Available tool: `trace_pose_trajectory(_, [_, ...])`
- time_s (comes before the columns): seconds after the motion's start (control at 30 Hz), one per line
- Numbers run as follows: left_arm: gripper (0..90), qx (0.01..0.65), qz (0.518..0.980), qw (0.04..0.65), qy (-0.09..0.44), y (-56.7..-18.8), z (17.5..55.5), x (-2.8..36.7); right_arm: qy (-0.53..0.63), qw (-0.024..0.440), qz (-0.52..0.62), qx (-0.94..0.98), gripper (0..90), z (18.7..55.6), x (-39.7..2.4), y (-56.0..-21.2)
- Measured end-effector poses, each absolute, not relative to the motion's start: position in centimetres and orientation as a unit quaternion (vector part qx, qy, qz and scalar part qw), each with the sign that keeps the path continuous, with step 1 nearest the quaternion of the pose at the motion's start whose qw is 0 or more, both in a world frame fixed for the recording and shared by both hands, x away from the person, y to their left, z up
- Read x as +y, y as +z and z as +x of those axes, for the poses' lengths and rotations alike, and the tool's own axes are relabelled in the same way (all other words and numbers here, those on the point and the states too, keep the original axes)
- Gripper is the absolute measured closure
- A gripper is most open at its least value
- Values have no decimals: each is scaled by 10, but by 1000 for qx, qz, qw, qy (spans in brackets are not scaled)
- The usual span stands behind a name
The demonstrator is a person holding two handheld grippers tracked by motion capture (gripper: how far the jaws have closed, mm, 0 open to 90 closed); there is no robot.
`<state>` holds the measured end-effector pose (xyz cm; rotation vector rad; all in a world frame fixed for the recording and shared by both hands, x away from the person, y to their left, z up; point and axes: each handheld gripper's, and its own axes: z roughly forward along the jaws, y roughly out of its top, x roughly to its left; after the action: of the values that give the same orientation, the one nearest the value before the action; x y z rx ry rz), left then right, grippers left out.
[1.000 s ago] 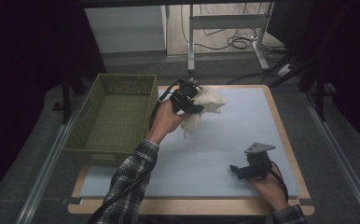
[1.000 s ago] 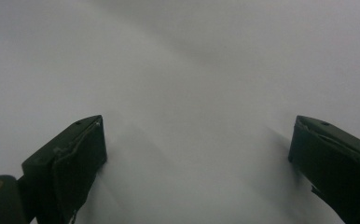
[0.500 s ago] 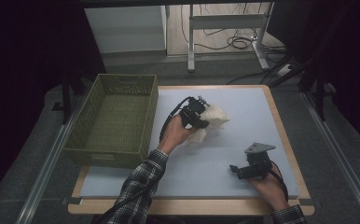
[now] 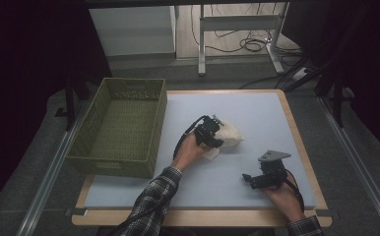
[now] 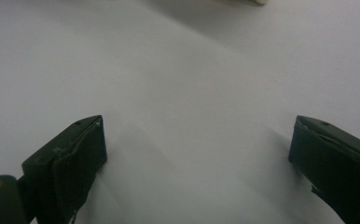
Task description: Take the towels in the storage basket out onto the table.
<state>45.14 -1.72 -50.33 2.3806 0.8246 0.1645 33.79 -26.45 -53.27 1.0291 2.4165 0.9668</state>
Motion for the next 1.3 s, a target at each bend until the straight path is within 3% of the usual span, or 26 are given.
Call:
trace_pose_trajectory(0.13, [347,318,887,331,46,-504,450,-18,340,171,362,851,40,338,-265,-533])
trace_pose_trajectory(0.2, [280,321,884,338,47,-501,447,-17,341,170,363,850,40,338,-264,-533])
trace_pose_trajectory(0.3, [210,318,883,341,51,-495,442,-13,341,170,363,850,41,338,-264,-533])
trace_pose_trajectory(0.43, [197,322,874,358,56,-486,433,-1,341,169,363,851,41,338,-264,-533])
trace_pose_trajectory(0.67, [240,341,860,372,77,-481,419,28,340,170,363,851,41,338,-264,-533])
trace_pose_trajectory(1.0, [484,343,852,385,88,-508,394,48,340,170,362,851,47,338,-264,-532])
trace_pose_trajectory(1.3, [601,351,850,382,95,-532,392,45,360,152,352,851,313,339,-265,-525])
